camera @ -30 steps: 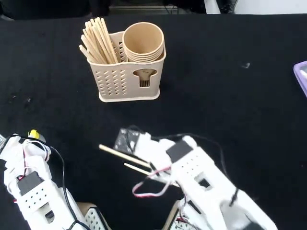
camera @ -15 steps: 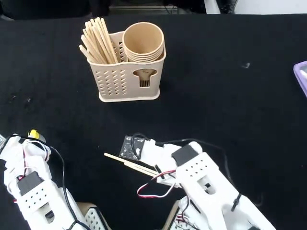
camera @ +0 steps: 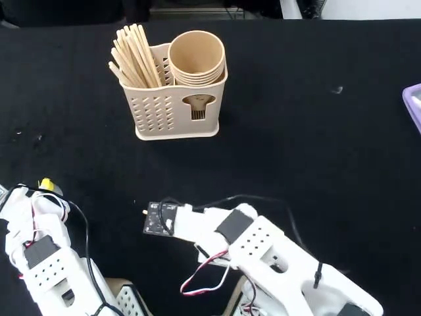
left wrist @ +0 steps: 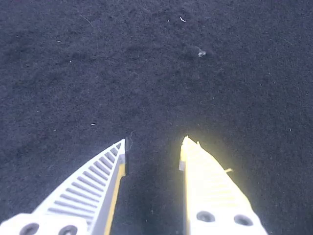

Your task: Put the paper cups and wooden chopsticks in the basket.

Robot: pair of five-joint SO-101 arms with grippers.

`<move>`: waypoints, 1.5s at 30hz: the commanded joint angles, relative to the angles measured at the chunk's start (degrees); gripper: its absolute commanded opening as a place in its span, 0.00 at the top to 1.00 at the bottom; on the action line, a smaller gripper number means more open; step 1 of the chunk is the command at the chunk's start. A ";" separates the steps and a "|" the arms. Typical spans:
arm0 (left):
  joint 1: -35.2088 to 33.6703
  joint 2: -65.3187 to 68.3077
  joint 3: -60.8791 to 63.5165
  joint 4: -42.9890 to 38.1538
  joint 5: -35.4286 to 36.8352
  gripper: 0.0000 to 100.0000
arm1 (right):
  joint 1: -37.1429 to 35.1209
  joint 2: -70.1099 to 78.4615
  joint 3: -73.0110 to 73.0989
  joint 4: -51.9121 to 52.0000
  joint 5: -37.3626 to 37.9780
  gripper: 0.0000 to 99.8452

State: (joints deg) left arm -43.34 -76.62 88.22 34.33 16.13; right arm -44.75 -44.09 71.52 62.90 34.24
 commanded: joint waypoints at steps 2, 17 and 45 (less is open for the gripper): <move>0.66 -0.79 -3.03 -1.14 -0.35 0.81 | 3.34 0.66 1.19 -3.60 -0.09 0.78; 0.66 -0.79 -3.03 -1.14 -0.35 0.81 | 8.88 0.66 2.07 -2.73 4.66 0.78; 0.57 -0.79 -3.03 -1.14 -0.35 0.81 | 0.44 13.93 0.31 -8.09 -1.76 0.79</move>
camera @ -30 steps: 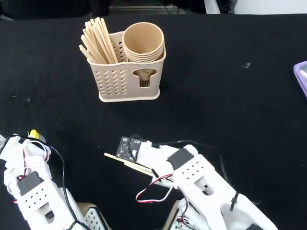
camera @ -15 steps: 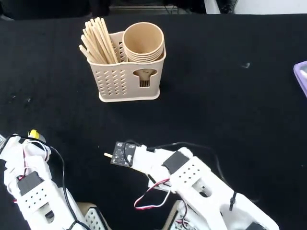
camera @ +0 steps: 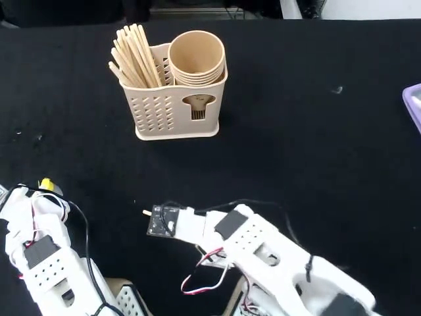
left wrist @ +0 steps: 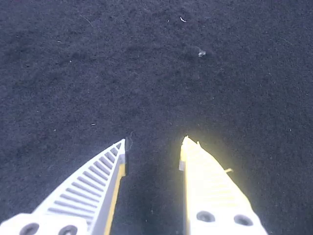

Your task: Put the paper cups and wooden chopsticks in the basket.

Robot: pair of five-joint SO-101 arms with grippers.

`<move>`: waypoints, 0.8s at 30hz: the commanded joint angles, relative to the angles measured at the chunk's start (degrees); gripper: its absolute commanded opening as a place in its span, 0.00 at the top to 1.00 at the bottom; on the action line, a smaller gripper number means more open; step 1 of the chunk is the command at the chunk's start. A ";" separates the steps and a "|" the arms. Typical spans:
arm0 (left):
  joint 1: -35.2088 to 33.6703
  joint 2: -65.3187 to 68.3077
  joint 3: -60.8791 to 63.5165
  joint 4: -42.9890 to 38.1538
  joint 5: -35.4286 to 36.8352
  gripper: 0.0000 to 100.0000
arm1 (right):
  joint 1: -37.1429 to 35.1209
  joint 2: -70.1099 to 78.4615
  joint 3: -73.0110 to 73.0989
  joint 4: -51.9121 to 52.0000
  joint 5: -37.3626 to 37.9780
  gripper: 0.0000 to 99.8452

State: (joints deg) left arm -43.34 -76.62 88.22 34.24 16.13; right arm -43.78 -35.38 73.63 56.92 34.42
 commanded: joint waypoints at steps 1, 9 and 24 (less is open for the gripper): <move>0.48 -0.79 -3.03 -1.05 -0.35 0.81 | -0.53 7.08 -3.03 -2.02 -2.64 0.79; 0.48 -0.79 -3.03 -0.97 -0.35 0.81 | -0.53 9.36 -5.23 -3.52 -4.40 0.97; 0.40 -0.79 -3.03 -1.05 -0.35 0.81 | 3.69 -20.26 -24.48 9.93 -4.40 0.99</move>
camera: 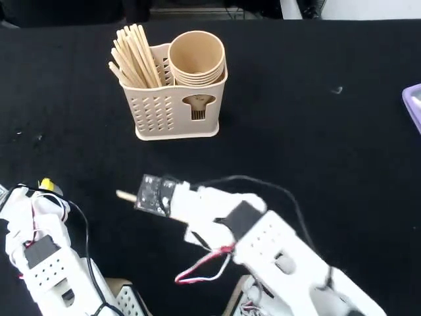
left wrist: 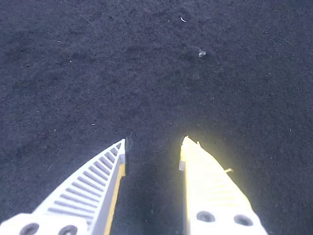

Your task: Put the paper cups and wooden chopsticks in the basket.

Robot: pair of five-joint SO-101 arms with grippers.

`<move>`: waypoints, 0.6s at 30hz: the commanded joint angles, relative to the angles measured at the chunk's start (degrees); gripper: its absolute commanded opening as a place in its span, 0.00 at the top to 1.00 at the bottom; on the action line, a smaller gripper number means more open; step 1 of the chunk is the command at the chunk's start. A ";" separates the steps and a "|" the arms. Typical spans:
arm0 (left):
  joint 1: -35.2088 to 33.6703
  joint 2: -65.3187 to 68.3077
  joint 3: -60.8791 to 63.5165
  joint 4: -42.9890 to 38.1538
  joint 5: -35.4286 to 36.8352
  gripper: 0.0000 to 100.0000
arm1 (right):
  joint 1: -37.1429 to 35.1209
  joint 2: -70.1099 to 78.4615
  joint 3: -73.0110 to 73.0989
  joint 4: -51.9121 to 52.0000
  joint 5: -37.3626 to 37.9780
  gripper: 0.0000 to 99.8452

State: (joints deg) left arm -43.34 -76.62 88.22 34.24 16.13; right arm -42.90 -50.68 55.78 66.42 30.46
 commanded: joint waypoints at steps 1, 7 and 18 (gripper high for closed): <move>0.31 -0.79 -3.03 -1.05 -0.35 0.81 | 4.04 -5.85 -8.22 -0.09 -0.44 0.99; 0.57 -0.79 -3.03 -1.05 -0.35 0.81 | 7.82 -9.10 -15.78 -11.69 -10.37 0.99; 0.57 -0.79 -3.03 -1.05 -0.35 0.81 | 7.65 -5.58 -13.85 -59.25 -21.89 0.99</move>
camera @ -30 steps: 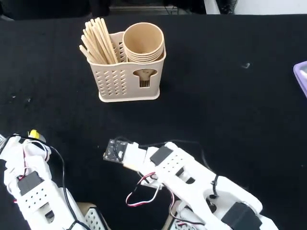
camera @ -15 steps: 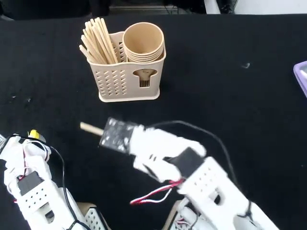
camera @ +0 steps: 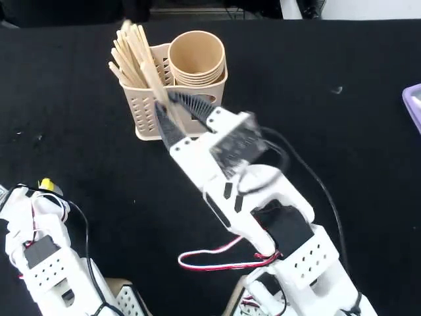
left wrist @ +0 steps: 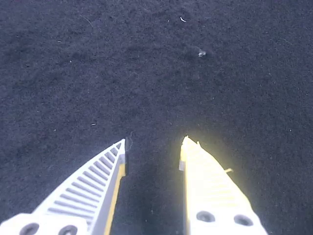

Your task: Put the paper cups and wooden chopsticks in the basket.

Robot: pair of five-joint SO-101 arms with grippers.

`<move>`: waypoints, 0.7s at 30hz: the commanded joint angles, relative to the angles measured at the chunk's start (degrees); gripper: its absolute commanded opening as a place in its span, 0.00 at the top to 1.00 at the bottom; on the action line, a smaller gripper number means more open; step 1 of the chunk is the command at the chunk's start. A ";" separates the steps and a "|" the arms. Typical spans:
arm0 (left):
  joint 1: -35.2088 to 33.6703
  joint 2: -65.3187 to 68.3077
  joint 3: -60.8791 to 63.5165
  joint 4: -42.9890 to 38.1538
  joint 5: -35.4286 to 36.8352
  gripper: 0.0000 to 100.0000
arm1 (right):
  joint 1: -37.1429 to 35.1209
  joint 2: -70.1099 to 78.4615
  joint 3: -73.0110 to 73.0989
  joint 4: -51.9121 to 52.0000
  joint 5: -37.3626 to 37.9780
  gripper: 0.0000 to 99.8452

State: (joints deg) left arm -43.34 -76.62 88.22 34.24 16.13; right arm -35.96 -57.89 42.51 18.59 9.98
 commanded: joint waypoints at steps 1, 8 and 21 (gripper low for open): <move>0.57 -0.79 -3.03 -1.05 -0.35 0.81 | 0.70 3.21 -0.84 -14.15 -1.67 0.99; 0.57 -0.79 -3.03 -1.05 -0.35 0.81 | 0.70 19.56 -9.10 -25.23 -1.67 0.99; 0.57 -0.79 -3.03 -1.05 -0.35 0.81 | 3.52 46.90 -30.02 -25.67 -1.23 0.99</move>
State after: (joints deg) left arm -43.34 -76.62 88.22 34.24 16.13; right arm -34.55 -12.62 17.54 -5.41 8.84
